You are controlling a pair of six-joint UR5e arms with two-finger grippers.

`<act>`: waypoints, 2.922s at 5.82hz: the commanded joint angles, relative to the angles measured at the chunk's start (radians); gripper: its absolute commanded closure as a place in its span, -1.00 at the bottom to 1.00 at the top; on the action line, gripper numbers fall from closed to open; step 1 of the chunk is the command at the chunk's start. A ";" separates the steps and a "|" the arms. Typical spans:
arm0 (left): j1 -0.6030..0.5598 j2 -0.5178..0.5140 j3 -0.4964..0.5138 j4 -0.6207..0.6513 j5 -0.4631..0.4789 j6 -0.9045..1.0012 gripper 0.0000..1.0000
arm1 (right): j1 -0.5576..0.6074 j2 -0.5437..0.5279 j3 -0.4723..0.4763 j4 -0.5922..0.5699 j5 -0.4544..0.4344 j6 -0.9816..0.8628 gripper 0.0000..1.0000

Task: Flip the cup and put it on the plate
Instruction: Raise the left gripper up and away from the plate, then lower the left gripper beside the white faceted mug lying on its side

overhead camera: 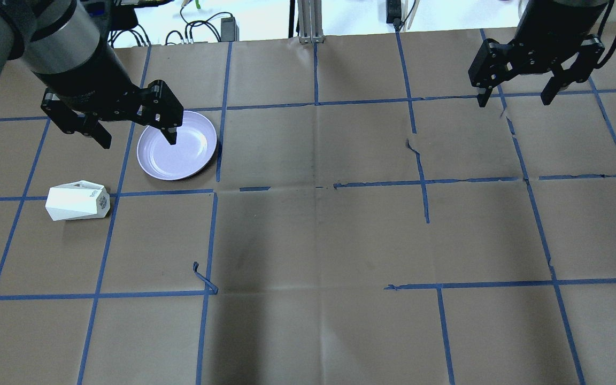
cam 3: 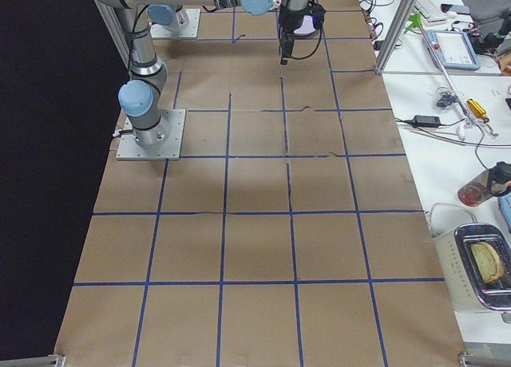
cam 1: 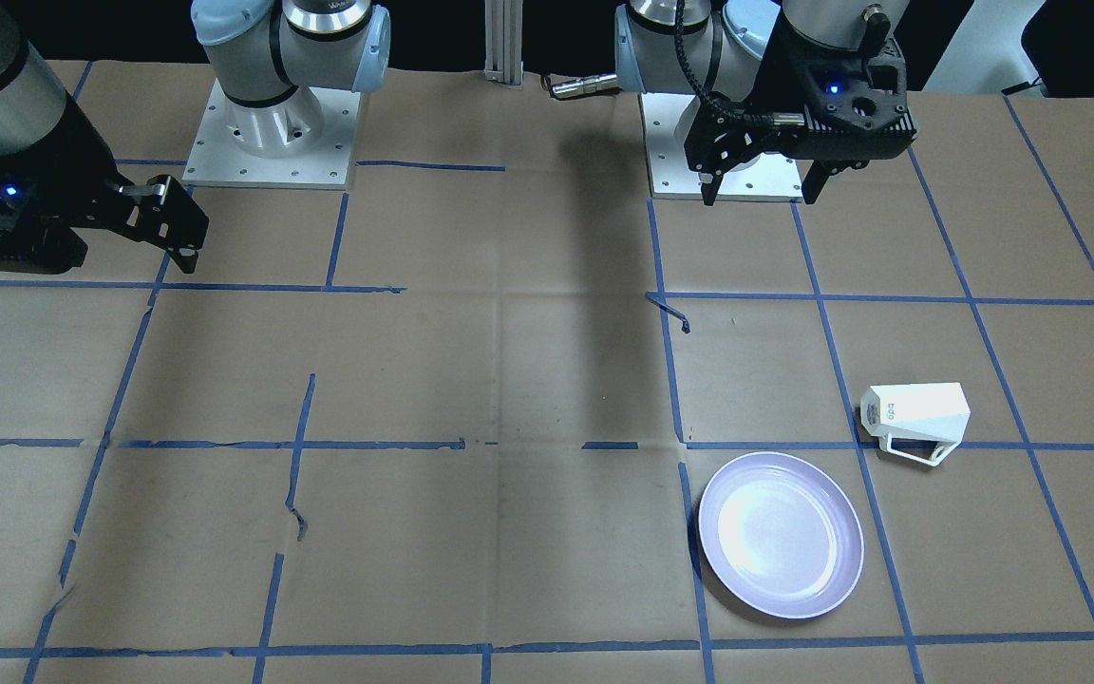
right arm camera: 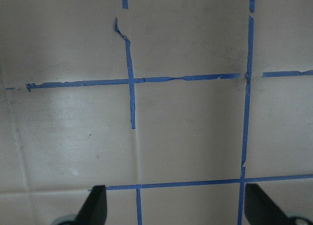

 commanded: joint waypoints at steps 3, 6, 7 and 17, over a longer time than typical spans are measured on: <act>0.103 -0.011 0.021 0.001 -0.001 0.132 -0.98 | 0.001 0.000 0.000 0.000 0.000 0.000 -1.00; 0.646 -0.076 0.044 0.009 -0.052 0.771 -0.98 | 0.001 0.000 0.000 0.000 0.000 0.000 -1.00; 0.761 -0.130 0.082 0.010 -0.055 0.899 -0.98 | 0.001 0.000 0.000 0.000 0.000 0.000 -1.00; 0.913 -0.840 0.179 -0.303 -0.553 1.402 -0.96 | 0.001 0.000 0.000 0.000 0.000 0.000 -1.00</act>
